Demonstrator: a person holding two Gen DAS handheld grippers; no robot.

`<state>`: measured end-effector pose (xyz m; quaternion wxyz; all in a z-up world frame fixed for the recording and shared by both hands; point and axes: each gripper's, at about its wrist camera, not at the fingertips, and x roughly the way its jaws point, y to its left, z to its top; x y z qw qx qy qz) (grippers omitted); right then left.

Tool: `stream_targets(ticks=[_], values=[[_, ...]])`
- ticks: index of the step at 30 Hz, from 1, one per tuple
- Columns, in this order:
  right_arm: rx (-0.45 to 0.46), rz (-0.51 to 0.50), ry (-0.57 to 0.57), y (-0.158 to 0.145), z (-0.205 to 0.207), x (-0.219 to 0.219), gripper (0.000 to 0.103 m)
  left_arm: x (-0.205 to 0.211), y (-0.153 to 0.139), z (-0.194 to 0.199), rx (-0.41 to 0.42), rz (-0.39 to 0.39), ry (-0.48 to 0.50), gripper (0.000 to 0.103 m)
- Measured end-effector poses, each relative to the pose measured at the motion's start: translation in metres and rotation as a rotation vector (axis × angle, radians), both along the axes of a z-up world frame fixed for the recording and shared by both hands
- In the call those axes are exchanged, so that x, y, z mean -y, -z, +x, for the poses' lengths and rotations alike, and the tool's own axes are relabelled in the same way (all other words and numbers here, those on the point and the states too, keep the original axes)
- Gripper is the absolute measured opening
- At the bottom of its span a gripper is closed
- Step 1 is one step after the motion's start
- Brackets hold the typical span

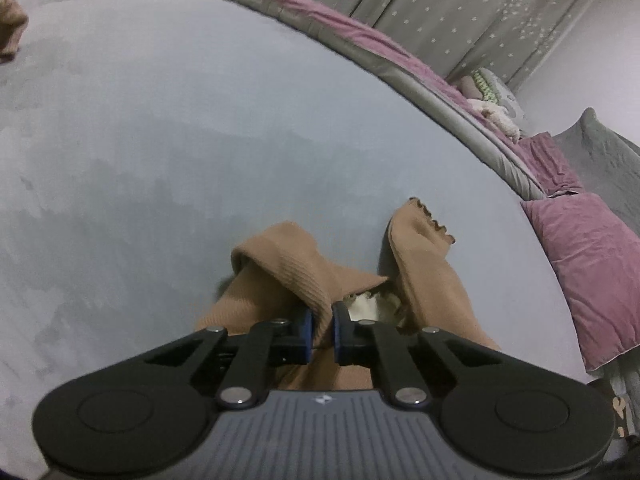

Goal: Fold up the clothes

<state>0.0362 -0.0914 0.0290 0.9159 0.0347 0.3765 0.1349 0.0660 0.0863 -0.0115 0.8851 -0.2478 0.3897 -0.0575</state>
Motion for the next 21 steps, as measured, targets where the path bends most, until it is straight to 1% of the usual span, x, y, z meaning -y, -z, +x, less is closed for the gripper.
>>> stream_targets(ticks=[9, 15, 21], values=[[0.078, -0.066, 0.139, -0.016, -0.013, 0.051, 0.011, 0.001, -0.016, -0.007, 0.053, 0.033, 0.013, 0.008], [0.081, -0.079, 0.244, -0.019, -0.021, 0.098, 0.011, 0.002, -0.027, -0.019, 0.078, 0.087, 0.037, 0.008], [0.096, -0.084, 0.331, -0.019, -0.034, 0.136, 0.011, -0.002, -0.031, -0.026, 0.092, 0.095, 0.035, 0.007]])
